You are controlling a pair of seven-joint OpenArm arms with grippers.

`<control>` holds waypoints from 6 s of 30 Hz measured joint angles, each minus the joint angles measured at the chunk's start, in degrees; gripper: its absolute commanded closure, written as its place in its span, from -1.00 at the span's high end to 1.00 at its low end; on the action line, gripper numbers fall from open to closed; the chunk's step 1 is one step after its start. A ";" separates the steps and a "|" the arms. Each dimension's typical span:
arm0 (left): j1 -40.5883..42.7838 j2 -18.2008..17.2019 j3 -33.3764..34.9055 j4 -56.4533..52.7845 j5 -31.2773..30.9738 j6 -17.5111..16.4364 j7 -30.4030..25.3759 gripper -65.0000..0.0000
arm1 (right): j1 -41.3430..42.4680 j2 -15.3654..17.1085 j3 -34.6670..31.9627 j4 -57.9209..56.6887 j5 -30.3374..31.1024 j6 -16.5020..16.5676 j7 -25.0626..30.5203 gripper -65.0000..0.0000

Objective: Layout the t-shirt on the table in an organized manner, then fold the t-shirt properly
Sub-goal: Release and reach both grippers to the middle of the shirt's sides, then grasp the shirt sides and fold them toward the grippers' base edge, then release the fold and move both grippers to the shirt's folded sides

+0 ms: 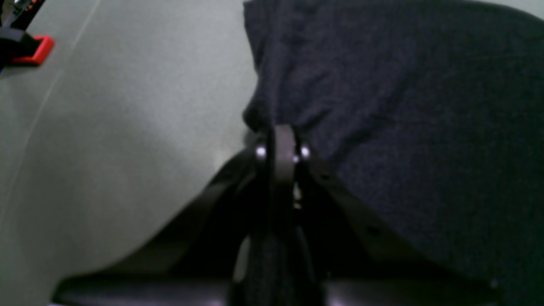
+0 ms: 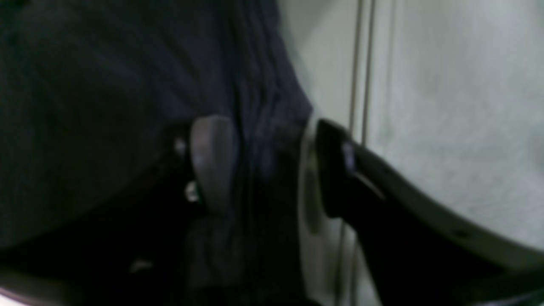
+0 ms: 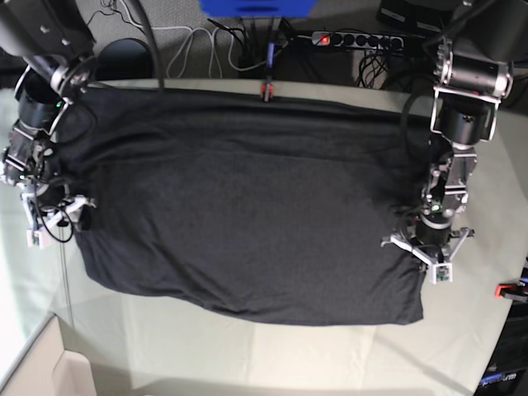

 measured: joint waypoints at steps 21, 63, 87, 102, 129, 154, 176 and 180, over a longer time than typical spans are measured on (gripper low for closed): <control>0.26 0.00 0.00 0.17 -0.11 0.00 -0.09 -0.99 | 1.57 -0.39 0.11 -2.49 0.42 0.00 0.11 -1.00; 32.79 -1.31 -19.85 50.16 -0.42 -0.46 12.00 -0.99 | -35.65 -5.42 1.79 40.76 25.38 0.55 -1.68 -1.00; 44.11 -1.25 -21.99 51.06 -0.44 -0.20 11.61 -0.99 | -43.98 -7.15 -0.79 41.83 30.71 0.39 -0.87 -1.00; 44.33 -0.59 -22.10 47.58 -0.48 -0.04 11.54 -0.99 | -45.40 -7.15 -0.66 42.03 30.88 0.26 -0.96 -1.00; 32.24 3.45 -31.56 42.58 -0.09 0.02 11.82 0.01 | -37.81 -6.91 4.50 46.38 30.36 0.13 -9.79 0.05; 9.66 2.67 -22.05 9.73 0.22 -3.23 13.73 0.00 | -16.26 -8.81 0.31 38.62 7.56 0.20 -18.73 0.05; 9.99 2.54 -19.56 9.68 0.17 -2.97 13.00 -1.00 | -9.55 -7.02 -5.66 18.29 3.23 0.26 -8.44 0.06; 9.99 2.40 -19.56 9.68 0.20 -3.04 13.05 -1.00 | -9.55 -6.14 -5.42 17.46 3.19 0.22 -7.74 0.06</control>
